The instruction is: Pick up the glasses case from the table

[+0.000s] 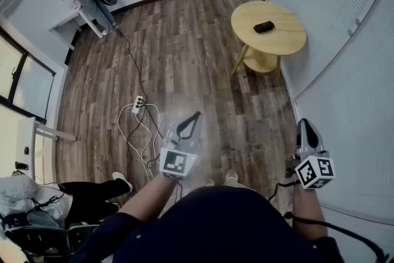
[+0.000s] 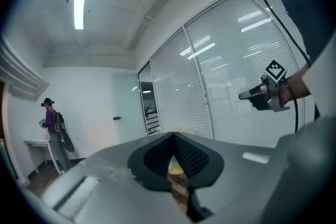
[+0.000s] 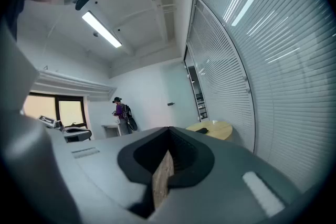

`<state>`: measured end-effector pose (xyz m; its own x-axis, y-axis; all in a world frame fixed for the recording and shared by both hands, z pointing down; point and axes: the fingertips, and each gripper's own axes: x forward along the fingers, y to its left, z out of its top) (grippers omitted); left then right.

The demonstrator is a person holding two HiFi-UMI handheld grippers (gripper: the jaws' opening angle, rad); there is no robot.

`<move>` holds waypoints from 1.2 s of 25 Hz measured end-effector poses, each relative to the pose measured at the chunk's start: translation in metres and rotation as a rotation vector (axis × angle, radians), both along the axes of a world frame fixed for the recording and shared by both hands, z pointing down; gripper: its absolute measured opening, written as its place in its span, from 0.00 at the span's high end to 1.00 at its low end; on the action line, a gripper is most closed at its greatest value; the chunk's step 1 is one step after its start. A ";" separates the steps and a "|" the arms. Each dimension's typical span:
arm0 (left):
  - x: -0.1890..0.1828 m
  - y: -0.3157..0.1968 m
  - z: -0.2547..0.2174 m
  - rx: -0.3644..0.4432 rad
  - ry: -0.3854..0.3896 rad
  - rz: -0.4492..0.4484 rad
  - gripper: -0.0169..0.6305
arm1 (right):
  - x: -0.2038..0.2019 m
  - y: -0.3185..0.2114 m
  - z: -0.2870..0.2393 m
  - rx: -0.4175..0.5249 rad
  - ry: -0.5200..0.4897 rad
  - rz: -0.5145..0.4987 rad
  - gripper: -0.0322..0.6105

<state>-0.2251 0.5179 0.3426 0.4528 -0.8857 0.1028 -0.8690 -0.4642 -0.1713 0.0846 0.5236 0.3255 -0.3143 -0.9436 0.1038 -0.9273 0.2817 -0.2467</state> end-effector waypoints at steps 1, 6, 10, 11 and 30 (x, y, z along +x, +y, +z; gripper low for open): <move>0.001 0.000 0.001 0.009 -0.016 0.012 0.96 | 0.001 0.001 -0.001 0.004 0.000 0.000 0.94; 0.004 -0.009 0.005 0.008 -0.021 0.023 0.96 | 0.004 -0.007 -0.001 0.011 -0.015 0.002 0.94; 0.013 -0.020 0.005 -0.004 -0.030 0.024 0.96 | 0.011 -0.013 -0.011 0.052 -0.022 0.008 0.94; 0.016 -0.024 0.005 -0.011 -0.022 0.023 0.96 | 0.015 -0.013 -0.015 0.077 -0.026 0.012 0.94; 0.057 -0.157 0.023 -0.052 0.070 0.028 0.96 | 0.036 -0.128 0.001 0.130 0.039 0.003 0.94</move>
